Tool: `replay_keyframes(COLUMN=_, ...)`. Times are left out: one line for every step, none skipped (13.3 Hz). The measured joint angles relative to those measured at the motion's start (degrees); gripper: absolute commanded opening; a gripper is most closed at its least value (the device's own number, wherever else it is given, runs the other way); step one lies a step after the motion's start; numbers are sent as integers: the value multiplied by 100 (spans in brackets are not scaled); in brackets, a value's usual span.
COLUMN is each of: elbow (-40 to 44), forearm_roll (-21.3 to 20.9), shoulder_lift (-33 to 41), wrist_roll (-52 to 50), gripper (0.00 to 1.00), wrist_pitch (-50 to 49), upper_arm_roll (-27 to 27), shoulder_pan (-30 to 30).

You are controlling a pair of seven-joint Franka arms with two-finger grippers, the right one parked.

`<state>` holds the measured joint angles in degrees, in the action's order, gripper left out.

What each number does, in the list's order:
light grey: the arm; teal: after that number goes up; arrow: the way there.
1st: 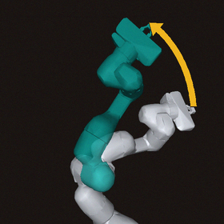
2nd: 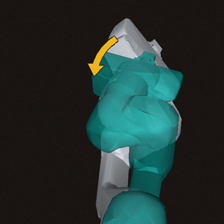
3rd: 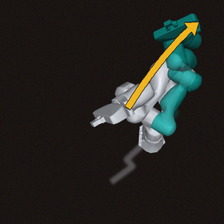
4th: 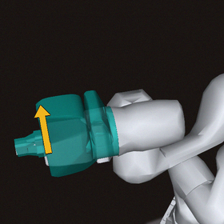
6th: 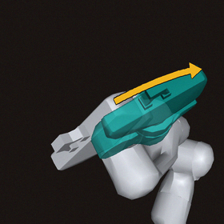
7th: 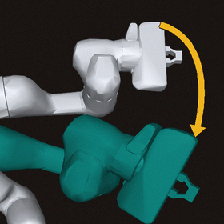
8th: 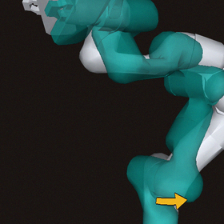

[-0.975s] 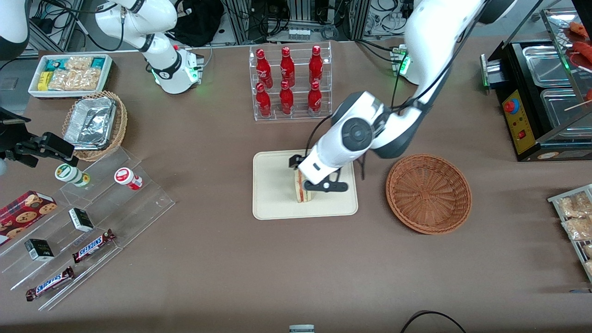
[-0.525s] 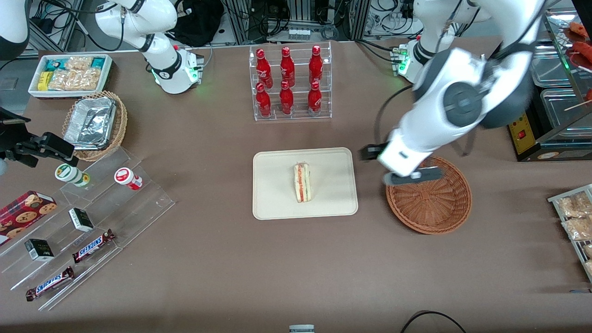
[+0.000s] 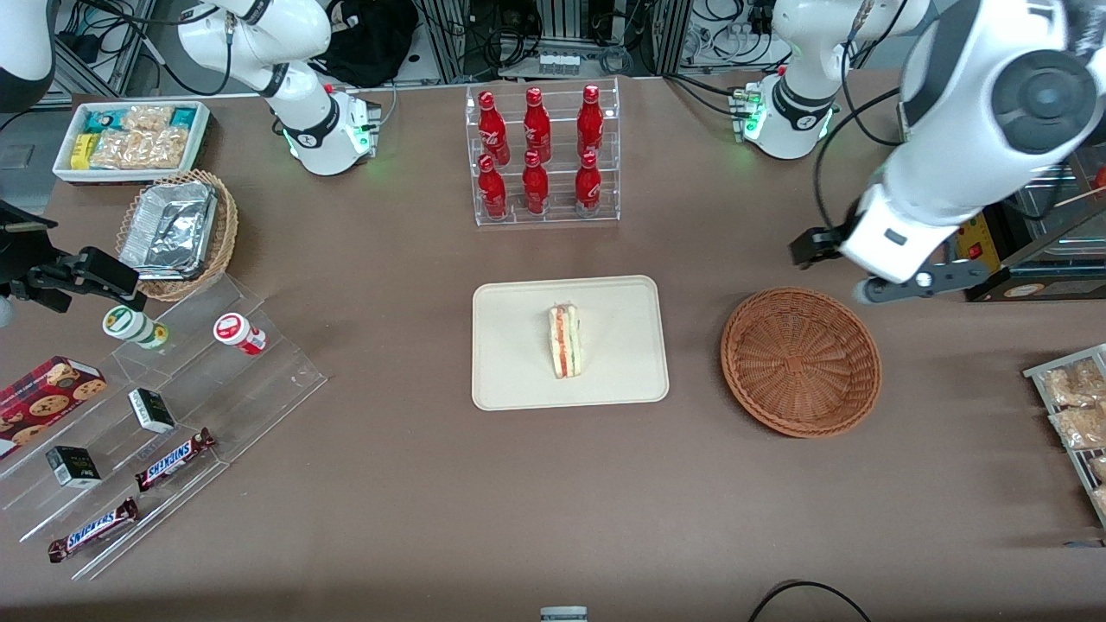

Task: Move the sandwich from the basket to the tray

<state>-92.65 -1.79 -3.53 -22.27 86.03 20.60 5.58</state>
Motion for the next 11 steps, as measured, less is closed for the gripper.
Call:
replay_keyframes(elbow=-121, forearm_roll=-1, shoulder_lift=95, wrist_roll=269, gripper=100, wrist_pitch=-10, upper_arm_roll=-3, shoulder_pan=177)
replay_keyframes(elbow=-249, forearm_roll=-2, shoulder_lift=198, wrist_roll=522, gripper=100, wrist_pitch=-11, upper_arm_roll=-3, shoulder_pan=334)
replay_keyframes(elbow=-358, forearm_roll=-2, shoulder_lift=302, wrist_roll=781, gripper=100, wrist_pitch=-14, upper_arm_roll=-3, shoulder_pan=474)
replay_keyframes(elbow=-443, forearm_roll=-2, shoulder_lift=401, wrist_roll=1038, gripper=100, wrist_pitch=-21, upper_arm_roll=-4, shoulder_pan=597)
replay_keyframes(elbow=-494, forearm_roll=-1, shoulder_lift=476, wrist_roll=1201, gripper=100, wrist_pitch=-35, upper_arm_roll=-40, shoulder_pan=656)
replay_keyframes(elbow=-516, forearm_roll=0, shoulder_lift=530, wrist_roll=1294, gripper=100, wrist_pitch=-36, upper_arm_roll=-187, shoulder_pan=601)
replay_keyframes(elbow=-525, forearm_roll=3, shoulder_lift=569, wrist_roll=1365, gripper=100, wrist_pitch=-36, upper_arm_roll=-489, shoulder_pan=395)
replay_keyframes(elbow=-525, forearm_roll=6, shoulder_lift=592, wrist_roll=1435, gripper=100, wrist_pitch=-30, upper_arm_roll=-915, shoulder_pan=75)
replay_keyframes(elbow=-512, forearm_roll=12, shoulder_lift=607, wrist_roll=1487, gripper=100, wrist_pitch=-20, upper_arm_roll=-1228, shoulder_pan=-149)
replay_keyframes(elbow=-453, forearm_roll=14, shoulder_lift=601, wrist_roll=1517, gripper=100, wrist_pitch=-14, upper_arm_roll=-1364, shoulder_pan=-232)
replay_keyframes(elbow=-357, forearm_roll=15, shoulder_lift=581, wrist_roll=1533, gripper=100, wrist_pitch=-11, upper_arm_roll=-1393, shoulder_pan=-241)
